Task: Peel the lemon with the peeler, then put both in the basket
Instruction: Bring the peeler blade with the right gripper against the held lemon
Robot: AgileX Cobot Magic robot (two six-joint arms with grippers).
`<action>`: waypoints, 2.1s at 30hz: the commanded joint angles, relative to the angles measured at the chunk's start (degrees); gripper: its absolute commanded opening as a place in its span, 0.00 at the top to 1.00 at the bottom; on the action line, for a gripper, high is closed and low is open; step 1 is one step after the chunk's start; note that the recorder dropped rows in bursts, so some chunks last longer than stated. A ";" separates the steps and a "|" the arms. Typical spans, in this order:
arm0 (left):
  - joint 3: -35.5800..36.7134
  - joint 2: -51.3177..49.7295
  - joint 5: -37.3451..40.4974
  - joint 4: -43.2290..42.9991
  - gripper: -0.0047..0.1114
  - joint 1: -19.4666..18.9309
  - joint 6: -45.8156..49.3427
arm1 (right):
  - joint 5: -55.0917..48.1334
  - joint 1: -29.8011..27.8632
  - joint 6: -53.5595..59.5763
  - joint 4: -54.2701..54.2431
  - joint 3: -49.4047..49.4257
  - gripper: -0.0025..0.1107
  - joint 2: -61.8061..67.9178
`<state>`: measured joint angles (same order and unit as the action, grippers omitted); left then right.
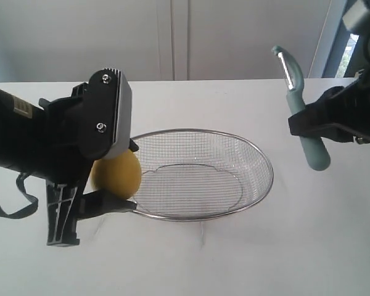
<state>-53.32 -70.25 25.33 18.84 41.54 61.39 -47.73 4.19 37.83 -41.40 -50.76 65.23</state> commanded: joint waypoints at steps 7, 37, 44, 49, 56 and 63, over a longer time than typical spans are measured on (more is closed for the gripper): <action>-0.41 0.17 1.90 0.91 0.96 0.38 -11.30 | 3.88 13.55 5.23 3.58 0.28 0.98 4.44; -0.41 -4.52 -2.53 0.80 0.96 0.38 -22.63 | 37.10 45.50 -44.37 46.07 10.23 0.98 10.83; -0.41 -5.05 -4.31 1.48 0.96 0.38 -22.63 | 37.15 45.49 -44.27 45.65 10.23 0.98 11.25; -0.41 -5.05 -4.31 1.71 0.96 0.38 -22.63 | 38.47 45.49 -44.27 45.45 10.23 0.98 13.83; -0.41 -5.05 -4.18 1.70 0.96 0.38 -22.85 | 40.68 45.49 -44.27 43.59 10.13 0.98 14.16; -0.41 -5.15 -4.63 1.70 0.96 0.27 -22.85 | 40.15 45.49 -44.27 43.37 10.13 0.98 14.16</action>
<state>-53.32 -75.60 21.13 19.67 41.54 39.08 -8.19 49.35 -6.37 2.19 -40.71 79.59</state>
